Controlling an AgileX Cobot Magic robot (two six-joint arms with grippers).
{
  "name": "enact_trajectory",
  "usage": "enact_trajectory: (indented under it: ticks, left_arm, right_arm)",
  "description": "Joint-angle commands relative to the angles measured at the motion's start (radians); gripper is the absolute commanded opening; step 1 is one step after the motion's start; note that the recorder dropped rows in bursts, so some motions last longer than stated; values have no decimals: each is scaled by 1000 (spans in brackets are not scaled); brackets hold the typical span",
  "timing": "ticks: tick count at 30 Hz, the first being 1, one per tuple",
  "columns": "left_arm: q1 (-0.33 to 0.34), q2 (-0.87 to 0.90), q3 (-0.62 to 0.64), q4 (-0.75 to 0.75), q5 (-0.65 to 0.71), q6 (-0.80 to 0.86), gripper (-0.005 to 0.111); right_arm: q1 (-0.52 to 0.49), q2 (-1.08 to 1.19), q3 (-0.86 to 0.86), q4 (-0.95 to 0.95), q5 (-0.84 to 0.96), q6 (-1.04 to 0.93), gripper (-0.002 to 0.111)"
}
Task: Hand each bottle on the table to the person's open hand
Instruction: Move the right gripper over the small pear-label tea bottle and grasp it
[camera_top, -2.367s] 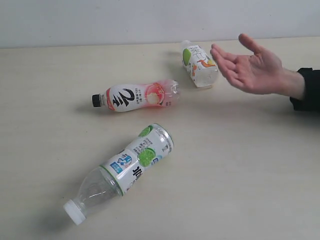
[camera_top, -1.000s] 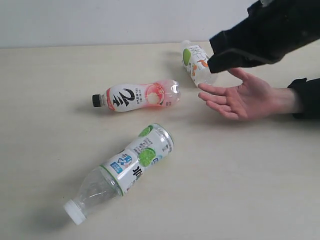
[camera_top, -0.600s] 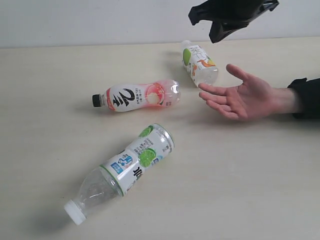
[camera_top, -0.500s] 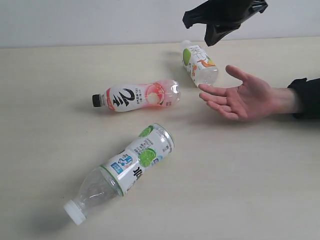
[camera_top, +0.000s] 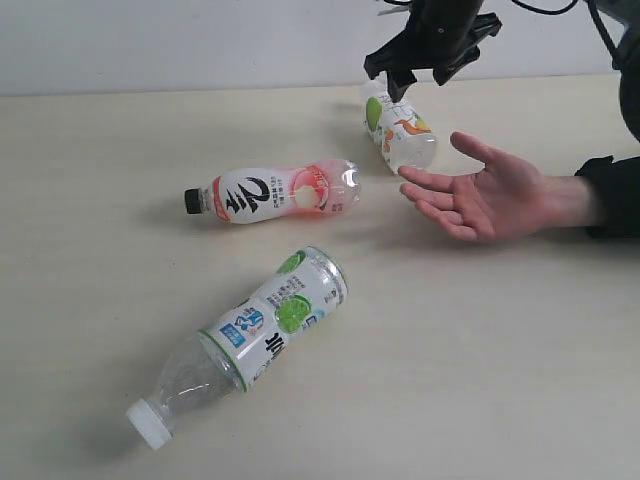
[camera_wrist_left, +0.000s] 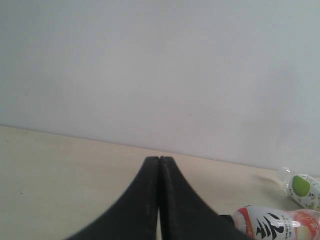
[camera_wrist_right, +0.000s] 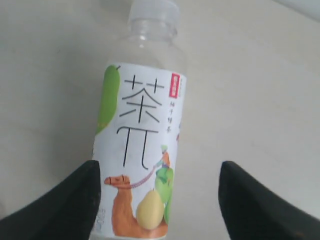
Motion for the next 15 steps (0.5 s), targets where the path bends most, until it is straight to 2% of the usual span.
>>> enact_trajectory:
  ticks: [1, 5, 15]
  left_arm:
    - [2, -5, 3, 0, -6, -6, 1]
    - [2, -5, 3, 0, -6, -6, 1]
    - [2, -5, 3, 0, -6, -6, 1]
  right_arm:
    - [0, 22, -8, 3, -62, 5, 68]
    - [0, 48, -8, -4, -87, 5, 73]
    - [0, 97, -8, -5, -129, 7, 73]
